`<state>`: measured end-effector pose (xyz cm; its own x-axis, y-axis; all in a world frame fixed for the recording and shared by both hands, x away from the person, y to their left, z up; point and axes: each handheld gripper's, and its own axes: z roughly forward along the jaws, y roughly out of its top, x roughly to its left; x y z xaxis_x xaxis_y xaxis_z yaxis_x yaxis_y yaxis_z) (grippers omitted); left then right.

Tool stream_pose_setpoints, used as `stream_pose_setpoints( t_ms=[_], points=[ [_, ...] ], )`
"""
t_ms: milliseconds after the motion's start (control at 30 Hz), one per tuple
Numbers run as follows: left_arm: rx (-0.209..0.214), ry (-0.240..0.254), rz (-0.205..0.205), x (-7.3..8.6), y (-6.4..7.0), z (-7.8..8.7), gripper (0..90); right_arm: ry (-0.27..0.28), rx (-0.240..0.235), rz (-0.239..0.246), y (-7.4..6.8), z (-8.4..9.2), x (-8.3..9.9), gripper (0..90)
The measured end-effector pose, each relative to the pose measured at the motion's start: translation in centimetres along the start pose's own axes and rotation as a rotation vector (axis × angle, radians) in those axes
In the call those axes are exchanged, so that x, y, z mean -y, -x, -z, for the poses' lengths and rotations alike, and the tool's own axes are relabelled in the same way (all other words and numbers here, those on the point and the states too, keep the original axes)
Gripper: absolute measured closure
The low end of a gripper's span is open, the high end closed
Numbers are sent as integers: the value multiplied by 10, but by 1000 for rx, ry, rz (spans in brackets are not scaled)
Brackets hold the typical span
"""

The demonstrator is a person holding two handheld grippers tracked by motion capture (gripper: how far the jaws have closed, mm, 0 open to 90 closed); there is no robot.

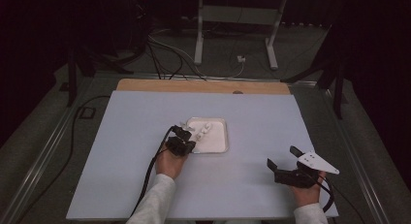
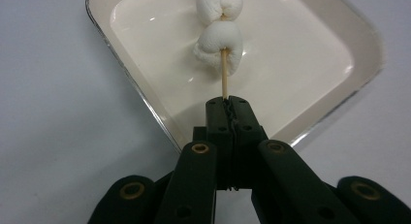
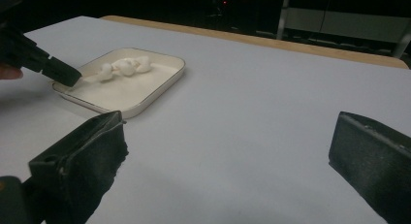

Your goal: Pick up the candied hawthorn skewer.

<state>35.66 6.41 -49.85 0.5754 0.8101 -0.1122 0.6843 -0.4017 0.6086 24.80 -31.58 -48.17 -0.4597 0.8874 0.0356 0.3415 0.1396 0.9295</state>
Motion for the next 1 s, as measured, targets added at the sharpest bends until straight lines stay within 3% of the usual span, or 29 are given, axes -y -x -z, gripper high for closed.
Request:
stream_pose_setpoints(
  t_ms=[500, 700, 767, 1000],
  points=[
    [85, 157, 31, 16, -11, 35, 900, 7, -3, -17, 1, 1, 0, 0],
    [104, 211, 44, 24, -15, 48, 900, 12, -18, -47, 1, 0, -2, 0],
    [113, 225, 49, 26, -16, 52, 900, 22, -35, -79, 2, -1, -5, 0],
    [148, 258, 32, 32, -19, 62, 900, 41, -78, -114, 2, -7, -20, 0]
  ],
)
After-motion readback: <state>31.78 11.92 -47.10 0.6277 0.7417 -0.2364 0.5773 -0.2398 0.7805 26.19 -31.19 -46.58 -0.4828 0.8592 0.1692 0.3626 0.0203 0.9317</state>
